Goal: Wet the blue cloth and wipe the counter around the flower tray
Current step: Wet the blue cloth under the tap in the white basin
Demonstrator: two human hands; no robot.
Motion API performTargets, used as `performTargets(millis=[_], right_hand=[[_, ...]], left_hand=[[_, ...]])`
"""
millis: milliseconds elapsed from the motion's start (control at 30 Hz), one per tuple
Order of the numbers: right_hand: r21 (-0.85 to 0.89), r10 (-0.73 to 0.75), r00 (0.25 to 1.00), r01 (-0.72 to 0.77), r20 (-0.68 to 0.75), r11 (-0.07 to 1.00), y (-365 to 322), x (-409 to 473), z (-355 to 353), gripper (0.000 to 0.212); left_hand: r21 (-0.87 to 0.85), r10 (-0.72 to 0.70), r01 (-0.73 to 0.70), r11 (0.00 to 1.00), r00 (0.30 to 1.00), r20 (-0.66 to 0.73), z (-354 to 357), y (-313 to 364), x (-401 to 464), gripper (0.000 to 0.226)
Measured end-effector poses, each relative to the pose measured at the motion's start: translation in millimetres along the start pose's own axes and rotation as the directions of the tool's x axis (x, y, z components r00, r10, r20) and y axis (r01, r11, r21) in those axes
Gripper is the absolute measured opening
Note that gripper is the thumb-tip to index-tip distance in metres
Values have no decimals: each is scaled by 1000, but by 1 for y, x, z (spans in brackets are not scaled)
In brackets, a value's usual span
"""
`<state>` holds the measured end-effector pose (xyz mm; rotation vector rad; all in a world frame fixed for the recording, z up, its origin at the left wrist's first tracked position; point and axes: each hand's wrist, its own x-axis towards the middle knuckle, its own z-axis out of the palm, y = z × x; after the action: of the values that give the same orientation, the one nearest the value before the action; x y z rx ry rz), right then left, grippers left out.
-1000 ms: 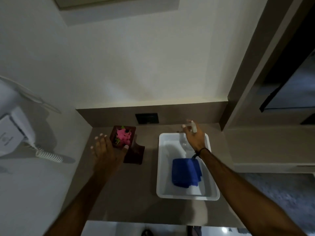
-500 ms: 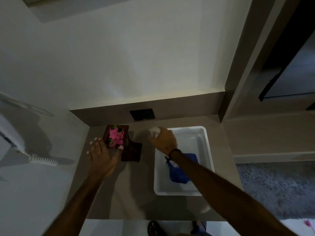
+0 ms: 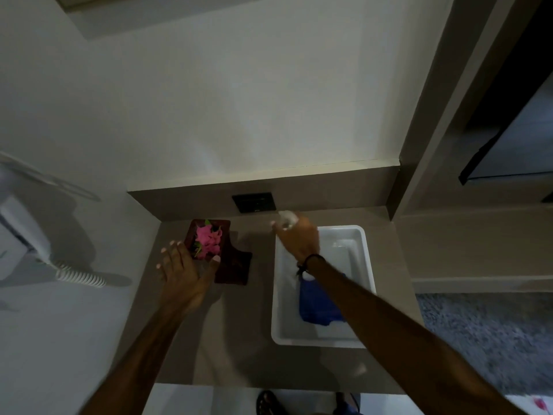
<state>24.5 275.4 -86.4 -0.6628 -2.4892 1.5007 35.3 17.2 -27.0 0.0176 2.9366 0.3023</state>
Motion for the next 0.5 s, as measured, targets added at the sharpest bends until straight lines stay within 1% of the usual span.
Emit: performTargets(millis=[33,100,200,267,300,367,400,467,500], right_hand=[[37,-3,999,5,-51,999,6,4,-9,35],[55,-25,992,32,-127,998,17,8,-24,27],[154,25,984,3,-176,988,32,5,-36,37],[202,66,980,-28,-187,979,38,2,-41,39],[210,74,981,-36,-177,977,40,1,-42,35],[204,108,986,-82,-123,976,41,-1,-47,20],[194,141,987,-123,-82,973,43,-2,-50,25],[139,222,975,-216,-26,966,51,-8,-57,59],[96,271,962,-268,-20,959,56,-15,-60,74]], left_hand=[[-11,5,-5,1000,1000,-10,1,0,-1,107],[-32,10,-11,999,999,-31,3,0,-1,108],[-53,-2,1,999,1000,-19,4,0,2,110],[-65,-8,8,998,1000,1,3,0,3,111],[-68,-9,9,998,1000,-4,3,0,3,110],[-66,-2,0,998,1000,-27,3,1,2,110],[-70,2,-4,998,999,-32,3,1,1,109],[-87,3,-6,996,1000,-31,3,1,3,110],[-92,2,-5,996,1000,-30,4,0,4,111]])
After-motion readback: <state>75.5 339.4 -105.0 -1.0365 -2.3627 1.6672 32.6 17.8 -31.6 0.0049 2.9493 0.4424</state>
